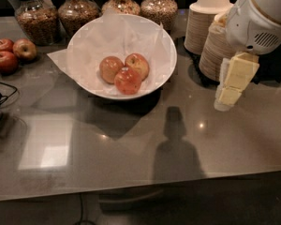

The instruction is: Pick apple from white bowl

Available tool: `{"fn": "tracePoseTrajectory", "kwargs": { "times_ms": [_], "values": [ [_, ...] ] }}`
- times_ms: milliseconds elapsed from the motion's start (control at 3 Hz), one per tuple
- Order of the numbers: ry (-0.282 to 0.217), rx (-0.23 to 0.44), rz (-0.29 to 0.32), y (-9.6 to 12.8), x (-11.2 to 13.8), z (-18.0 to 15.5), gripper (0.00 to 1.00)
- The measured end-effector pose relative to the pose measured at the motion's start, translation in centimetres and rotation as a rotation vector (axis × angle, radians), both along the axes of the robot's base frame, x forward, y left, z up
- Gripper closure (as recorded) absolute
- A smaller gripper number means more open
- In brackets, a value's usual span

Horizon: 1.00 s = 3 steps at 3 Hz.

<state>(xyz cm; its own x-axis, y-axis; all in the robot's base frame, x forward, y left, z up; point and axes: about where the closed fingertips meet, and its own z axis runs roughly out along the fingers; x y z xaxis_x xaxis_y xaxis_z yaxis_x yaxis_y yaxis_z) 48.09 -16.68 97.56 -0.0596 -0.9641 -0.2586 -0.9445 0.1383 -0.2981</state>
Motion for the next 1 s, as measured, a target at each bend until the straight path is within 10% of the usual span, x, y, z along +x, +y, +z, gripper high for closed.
{"fn": "tracePoseTrajectory", "kwargs": {
  "times_ms": [1000],
  "values": [
    [-0.041, 0.011, 0.072, 3.35, 2.18, 0.14, 0.0]
  ]
}}
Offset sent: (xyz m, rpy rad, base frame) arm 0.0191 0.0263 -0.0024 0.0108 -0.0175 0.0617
